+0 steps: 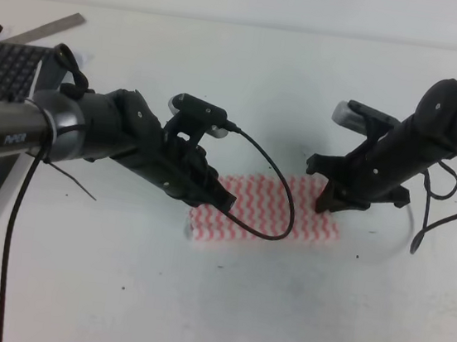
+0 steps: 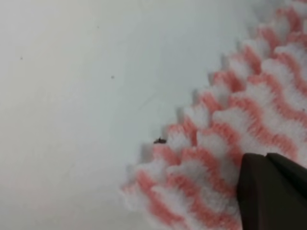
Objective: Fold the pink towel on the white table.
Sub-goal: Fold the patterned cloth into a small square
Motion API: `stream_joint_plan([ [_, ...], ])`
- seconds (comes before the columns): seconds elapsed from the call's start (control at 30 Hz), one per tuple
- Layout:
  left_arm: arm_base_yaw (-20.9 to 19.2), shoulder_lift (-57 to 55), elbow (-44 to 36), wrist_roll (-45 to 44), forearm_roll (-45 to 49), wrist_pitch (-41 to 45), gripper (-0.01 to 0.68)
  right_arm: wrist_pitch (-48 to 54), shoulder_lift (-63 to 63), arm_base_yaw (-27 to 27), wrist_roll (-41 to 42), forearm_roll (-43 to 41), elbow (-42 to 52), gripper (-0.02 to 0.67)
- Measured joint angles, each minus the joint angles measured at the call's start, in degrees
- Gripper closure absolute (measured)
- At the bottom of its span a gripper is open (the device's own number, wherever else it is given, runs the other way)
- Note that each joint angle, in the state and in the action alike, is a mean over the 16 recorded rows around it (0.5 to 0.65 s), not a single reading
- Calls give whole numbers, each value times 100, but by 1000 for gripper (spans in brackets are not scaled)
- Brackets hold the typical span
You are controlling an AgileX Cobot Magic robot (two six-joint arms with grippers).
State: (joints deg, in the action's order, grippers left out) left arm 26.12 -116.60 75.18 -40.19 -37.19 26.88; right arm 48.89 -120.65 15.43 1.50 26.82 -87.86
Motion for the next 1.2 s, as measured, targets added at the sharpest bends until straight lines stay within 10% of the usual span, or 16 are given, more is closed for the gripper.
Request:
stream_joint_plan([
  [1.2, 0, 311, -18, -25, 17, 154, 676, -116, 276, 340, 338, 658, -240, 661],
])
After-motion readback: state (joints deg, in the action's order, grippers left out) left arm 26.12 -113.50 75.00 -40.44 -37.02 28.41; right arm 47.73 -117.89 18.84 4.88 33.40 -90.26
